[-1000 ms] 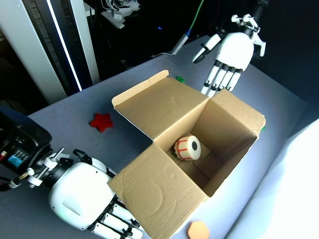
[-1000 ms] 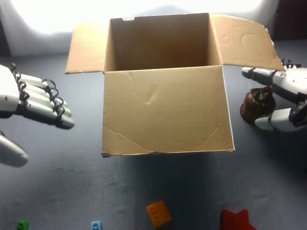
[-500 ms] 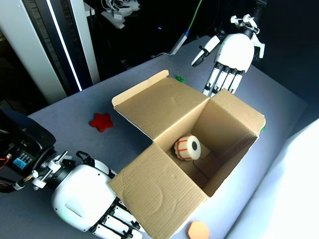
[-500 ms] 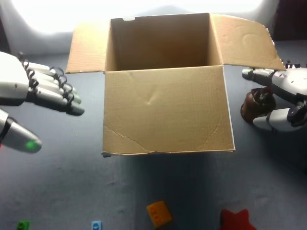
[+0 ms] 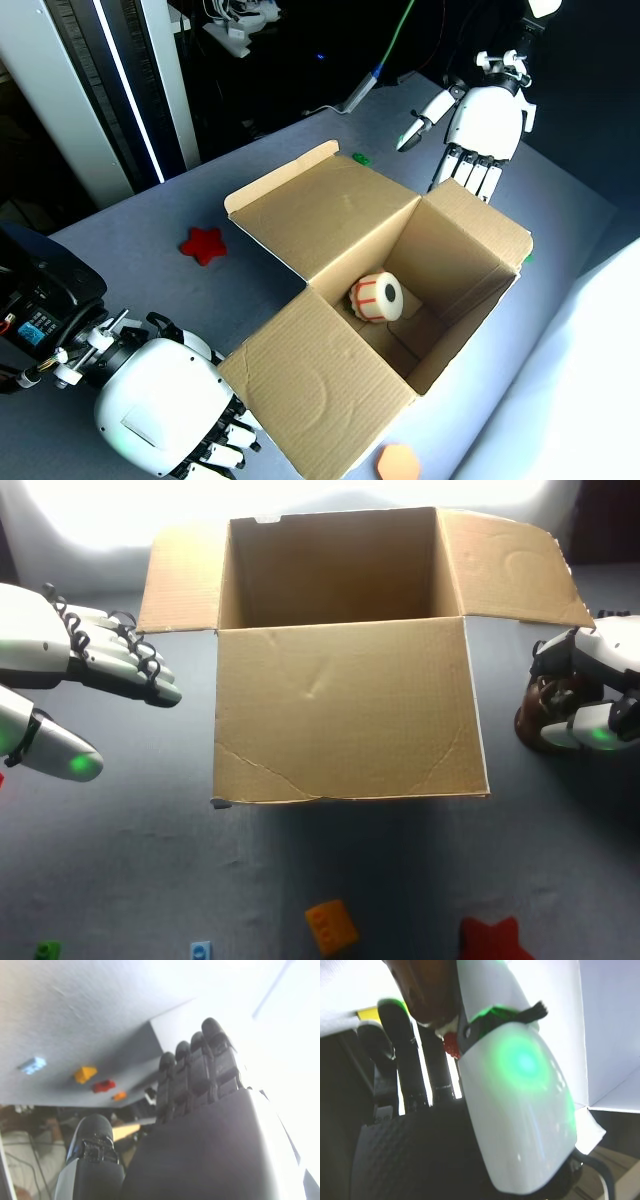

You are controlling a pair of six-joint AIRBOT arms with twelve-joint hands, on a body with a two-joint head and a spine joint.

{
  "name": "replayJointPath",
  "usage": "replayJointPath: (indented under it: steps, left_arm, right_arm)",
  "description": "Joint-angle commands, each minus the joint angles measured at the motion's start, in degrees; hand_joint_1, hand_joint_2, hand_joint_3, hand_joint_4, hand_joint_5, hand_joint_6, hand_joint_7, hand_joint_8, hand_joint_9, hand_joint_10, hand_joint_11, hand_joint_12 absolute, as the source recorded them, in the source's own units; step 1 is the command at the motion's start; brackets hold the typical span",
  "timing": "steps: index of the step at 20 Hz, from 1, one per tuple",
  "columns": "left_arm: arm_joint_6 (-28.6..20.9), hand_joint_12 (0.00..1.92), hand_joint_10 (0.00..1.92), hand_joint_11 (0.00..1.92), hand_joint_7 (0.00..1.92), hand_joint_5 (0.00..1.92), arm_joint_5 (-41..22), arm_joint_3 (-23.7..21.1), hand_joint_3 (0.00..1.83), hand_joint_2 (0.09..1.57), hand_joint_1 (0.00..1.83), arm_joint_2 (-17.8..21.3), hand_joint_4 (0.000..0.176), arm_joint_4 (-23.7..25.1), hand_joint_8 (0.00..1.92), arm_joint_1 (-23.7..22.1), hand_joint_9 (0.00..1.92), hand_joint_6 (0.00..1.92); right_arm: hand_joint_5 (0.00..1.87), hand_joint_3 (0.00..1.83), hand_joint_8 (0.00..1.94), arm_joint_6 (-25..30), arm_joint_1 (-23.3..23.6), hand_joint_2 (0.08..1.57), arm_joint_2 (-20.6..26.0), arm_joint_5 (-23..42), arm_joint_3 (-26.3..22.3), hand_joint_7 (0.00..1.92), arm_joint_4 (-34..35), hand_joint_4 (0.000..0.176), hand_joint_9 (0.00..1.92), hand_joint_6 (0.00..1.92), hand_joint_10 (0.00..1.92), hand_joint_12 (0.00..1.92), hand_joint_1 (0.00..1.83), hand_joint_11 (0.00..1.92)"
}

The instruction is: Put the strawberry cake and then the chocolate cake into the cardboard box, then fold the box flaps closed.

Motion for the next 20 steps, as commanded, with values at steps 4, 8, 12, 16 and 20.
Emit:
replayJointPath:
  steps: [4,8,12,16,20]
  left_arm:
    - [0.3,0.63,0.0,0.0,0.19,0.21,-0.51,0.31,0.0,1.22,0.0,-0.18,0.0,-4.48,0.0,-0.4,0.15,0.01]
    - [0.32,0.62,0.0,0.0,0.18,0.2,-0.12,0.47,0.0,1.22,0.0,-0.37,0.0,-4.5,0.0,-0.39,0.15,0.0]
    - [1.8,0.6,0.0,0.0,0.16,0.19,0.33,0.78,0.0,1.21,0.0,-0.43,0.0,-5.38,0.0,0.77,0.15,0.0]
    - [3.54,0.65,0.01,0.0,0.18,0.21,2.21,1.54,0.0,1.23,0.0,-0.76,0.0,-8.52,0.0,0.74,0.18,0.0]
    - [5.38,0.63,0.01,0.0,0.18,0.22,3.94,1.81,0.0,1.23,0.0,-0.8,0.0,-10.08,0.0,0.19,0.19,0.01]
  right_arm:
    - [0.82,0.0,1.38,-0.57,2.03,1.19,7.1,4.38,-5.36,0.86,-1.23,0.0,0.6,1.09,1.51,1.92,1.21,0.33]
    - [0.8,0.0,1.4,-0.56,2.51,1.2,12.68,4.41,-8.65,0.85,-1.24,0.0,0.57,1.13,1.58,1.92,1.2,0.35]
    - [0.81,0.0,1.24,-1.58,4.44,1.2,17.53,7.16,-10.77,0.88,-1.25,0.0,0.69,1.07,1.61,1.92,1.34,0.34]
    - [0.85,0.0,1.24,-3.17,7.54,1.19,18.9,10.21,-11.24,0.89,-4.79,0.0,0.67,1.02,1.6,1.92,1.32,0.36]
    - [0.93,0.0,1.3,1.0,9.96,1.16,19.35,15.95,-12.58,0.89,-18.26,0.0,0.61,0.95,1.45,1.92,1.21,0.3]
